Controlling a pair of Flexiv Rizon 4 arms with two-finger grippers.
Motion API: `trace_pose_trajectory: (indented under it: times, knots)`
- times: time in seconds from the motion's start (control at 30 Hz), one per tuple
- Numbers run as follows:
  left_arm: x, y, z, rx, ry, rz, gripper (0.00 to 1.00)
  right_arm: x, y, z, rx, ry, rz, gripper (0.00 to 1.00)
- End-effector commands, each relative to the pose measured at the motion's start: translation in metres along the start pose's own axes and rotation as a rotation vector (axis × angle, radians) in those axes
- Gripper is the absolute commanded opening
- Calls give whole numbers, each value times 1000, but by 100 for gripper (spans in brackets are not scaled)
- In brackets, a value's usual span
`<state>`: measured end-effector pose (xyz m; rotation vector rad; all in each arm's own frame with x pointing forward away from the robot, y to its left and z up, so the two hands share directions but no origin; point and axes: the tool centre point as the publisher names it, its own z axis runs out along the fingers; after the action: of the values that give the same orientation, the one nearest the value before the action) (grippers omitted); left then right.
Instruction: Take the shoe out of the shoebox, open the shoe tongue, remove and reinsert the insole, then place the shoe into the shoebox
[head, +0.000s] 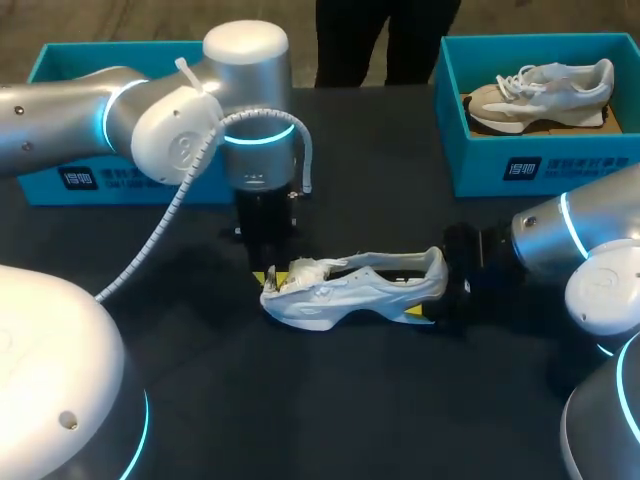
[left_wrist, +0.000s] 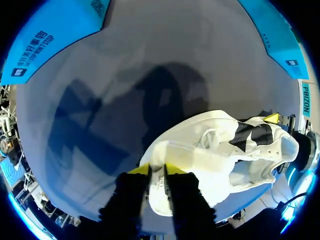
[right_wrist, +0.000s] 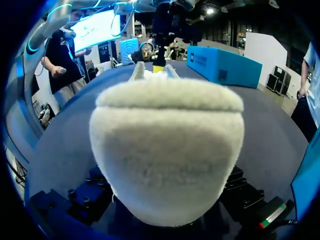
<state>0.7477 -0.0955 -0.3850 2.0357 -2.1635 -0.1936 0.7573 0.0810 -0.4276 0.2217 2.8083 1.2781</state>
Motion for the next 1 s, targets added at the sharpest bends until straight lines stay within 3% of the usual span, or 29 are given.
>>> trace_pose_trajectory:
  times: [0.03,0.27,0.5,1.0]
  knots:
    - [-7,5,-4,25,19,-2,97,-4,-5,3,2,-3,0,0]
    - [-6,8,-28,106,80,55,100,-4,-5,3,2,-3,0,0]
    - [-3,-4,-61,192,137,236,100,-4,-5,3,2,-3,0,0]
    - [33,-41,-129,239,-48,1009,100,-4,-5,3,2,-3,0,0]
